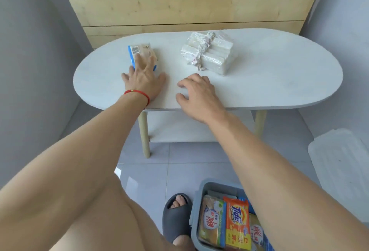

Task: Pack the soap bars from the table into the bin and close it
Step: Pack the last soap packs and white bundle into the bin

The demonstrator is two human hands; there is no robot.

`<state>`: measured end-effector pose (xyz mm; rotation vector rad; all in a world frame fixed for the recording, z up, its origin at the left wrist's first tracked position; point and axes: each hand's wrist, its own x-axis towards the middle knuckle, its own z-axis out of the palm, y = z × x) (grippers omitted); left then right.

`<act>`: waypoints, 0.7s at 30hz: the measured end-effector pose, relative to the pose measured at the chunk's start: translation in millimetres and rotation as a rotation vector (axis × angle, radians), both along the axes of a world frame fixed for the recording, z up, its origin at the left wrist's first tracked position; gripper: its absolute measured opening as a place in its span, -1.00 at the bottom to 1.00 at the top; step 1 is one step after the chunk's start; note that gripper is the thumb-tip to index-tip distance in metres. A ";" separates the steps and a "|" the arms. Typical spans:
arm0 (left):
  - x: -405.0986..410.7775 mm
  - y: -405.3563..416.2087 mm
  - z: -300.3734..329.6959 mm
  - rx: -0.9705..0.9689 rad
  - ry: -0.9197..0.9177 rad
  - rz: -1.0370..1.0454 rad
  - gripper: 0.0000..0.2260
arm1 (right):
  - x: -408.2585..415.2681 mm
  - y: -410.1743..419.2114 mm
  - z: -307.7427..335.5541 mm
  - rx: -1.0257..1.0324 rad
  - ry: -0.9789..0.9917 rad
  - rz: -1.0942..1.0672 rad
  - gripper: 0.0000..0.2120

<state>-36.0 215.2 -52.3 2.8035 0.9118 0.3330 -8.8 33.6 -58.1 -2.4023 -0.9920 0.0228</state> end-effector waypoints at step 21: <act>-114.7 -153.4 1.5 -0.864 0.133 -0.620 -0.69 | -51.8 -173.0 -44.2 0.029 -0.227 0.282 -0.72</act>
